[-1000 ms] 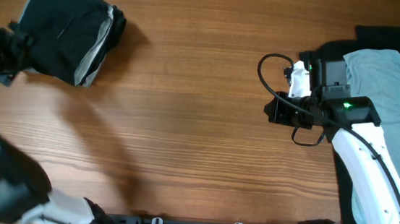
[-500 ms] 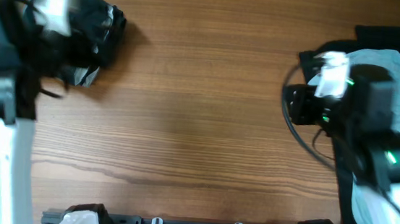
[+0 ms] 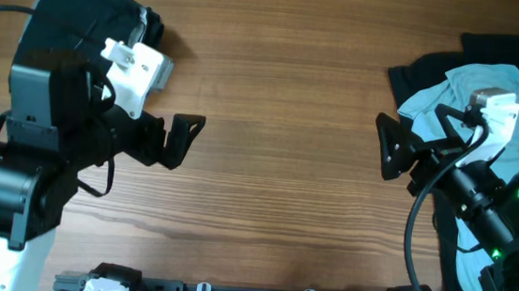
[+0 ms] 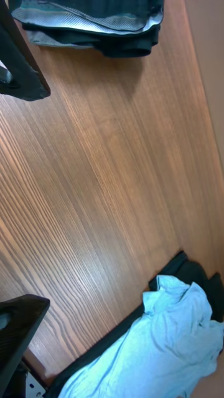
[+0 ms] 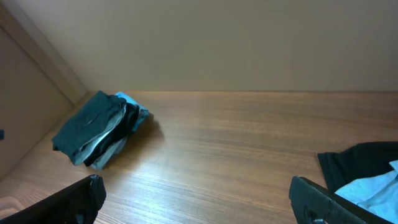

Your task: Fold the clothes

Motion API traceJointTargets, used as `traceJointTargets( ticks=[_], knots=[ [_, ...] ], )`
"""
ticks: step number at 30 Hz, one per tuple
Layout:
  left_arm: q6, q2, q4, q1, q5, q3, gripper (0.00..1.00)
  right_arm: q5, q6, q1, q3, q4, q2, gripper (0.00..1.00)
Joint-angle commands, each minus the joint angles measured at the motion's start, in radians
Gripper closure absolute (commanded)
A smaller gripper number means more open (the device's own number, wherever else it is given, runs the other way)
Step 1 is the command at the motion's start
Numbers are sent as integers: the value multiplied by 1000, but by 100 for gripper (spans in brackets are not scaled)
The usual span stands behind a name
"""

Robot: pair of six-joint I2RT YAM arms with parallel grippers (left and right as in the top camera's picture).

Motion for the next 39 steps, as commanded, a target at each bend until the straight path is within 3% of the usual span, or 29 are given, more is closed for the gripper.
traceJointTargets(
  ticks=[1, 12, 21, 25, 28, 30, 35, 39],
  knots=[
    [19, 3, -3, -7, -20, 3, 0, 17, 0, 4, 6, 4, -3, 0],
    [19, 3, -3, -7, -20, 3, 0, 18, 381, 4, 5, -41, -3, 0],
    [19, 3, -3, -7, -20, 3, 0, 22, 481, 4, 5, -224, 0, 0],
    [19, 3, -3, -7, -20, 3, 0, 16, 216, 4, 5, -151, 0, 0],
    [19, 3, -3, -7, -20, 3, 0, -45, -160, 4, 5, -41, 0, 0],
    [19, 3, -3, -7, -20, 3, 0, -85, -325, 4, 4, 14, 0, 0],
    [19, 3, -3, -7, -20, 3, 0, -84, -562, 3, -20, 57, -39, 0],
    [19, 3, -3, -7, -20, 3, 0, -76, -618, 3, -108, 61, -132, 0]
  ],
)
